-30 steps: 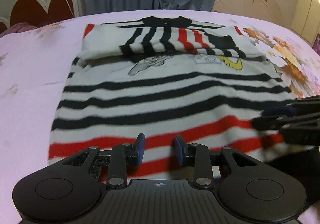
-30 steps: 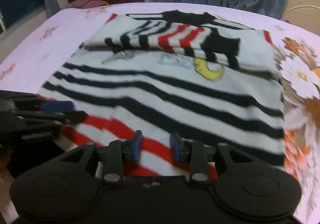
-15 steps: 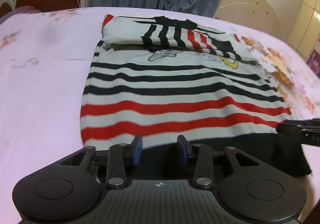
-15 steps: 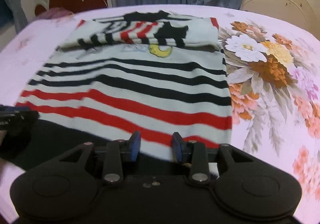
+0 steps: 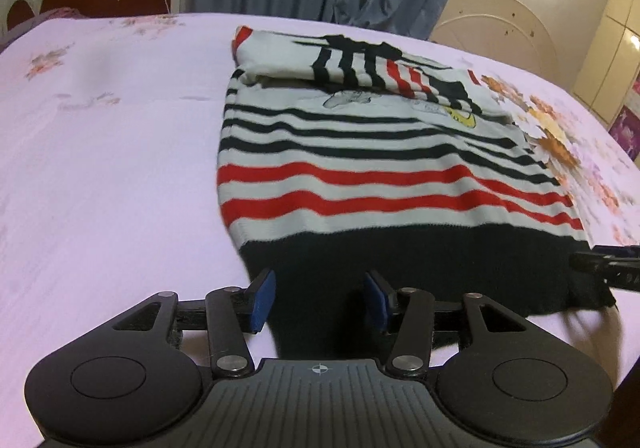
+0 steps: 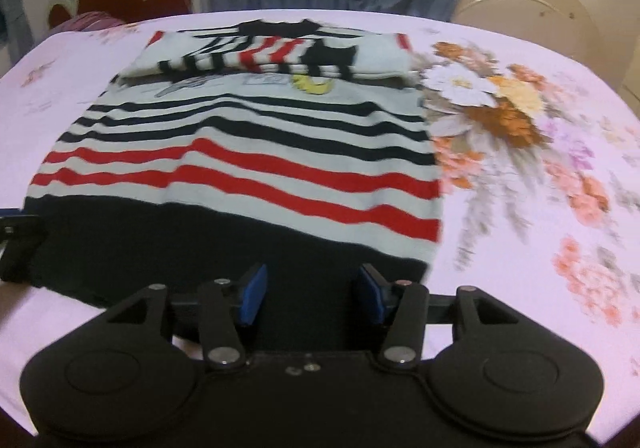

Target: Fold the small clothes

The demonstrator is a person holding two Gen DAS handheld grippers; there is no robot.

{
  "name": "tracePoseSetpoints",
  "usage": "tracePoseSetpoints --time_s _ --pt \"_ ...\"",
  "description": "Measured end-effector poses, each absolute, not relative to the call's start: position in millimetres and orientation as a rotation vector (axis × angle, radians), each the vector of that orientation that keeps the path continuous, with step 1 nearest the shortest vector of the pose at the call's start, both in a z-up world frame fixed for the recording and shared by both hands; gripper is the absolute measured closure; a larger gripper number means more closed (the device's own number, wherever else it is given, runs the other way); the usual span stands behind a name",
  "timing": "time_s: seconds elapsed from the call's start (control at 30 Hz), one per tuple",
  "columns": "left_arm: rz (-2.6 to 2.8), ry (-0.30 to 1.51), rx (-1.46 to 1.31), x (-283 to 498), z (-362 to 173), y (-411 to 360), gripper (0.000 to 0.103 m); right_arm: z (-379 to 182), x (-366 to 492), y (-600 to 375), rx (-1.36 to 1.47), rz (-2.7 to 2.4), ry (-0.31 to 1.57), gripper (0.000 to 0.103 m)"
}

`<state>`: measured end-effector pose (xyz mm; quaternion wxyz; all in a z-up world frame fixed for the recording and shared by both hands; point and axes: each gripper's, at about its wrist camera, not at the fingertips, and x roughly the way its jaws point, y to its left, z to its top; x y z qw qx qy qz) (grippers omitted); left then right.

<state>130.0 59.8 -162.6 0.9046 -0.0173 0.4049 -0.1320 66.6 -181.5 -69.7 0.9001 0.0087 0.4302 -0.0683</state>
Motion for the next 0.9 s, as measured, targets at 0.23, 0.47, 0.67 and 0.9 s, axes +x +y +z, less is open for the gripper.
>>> tracePoseSetpoints --time_s 0.23,0.47,0.67,0.9 --pt "-0.239 0.902 -0.108 128 -172 78 0.042 -70 50 -207 0.047 -0.241 0.895 0.044" --pt "-0.301 0.949 -0.169 143 -176 76 0.061 -85 53 -212 0.128 -0.21 0.959 0.055" --pt "-0.361 1.022 -0.266 164 -178 78 0.093 -82 63 -213 0.223 -0.137 0.986 0.092" --pt "-0.399 0.91 -0.254 174 -150 67 0.094 -57 77 -220 0.261 -0.069 0.916 0.093"
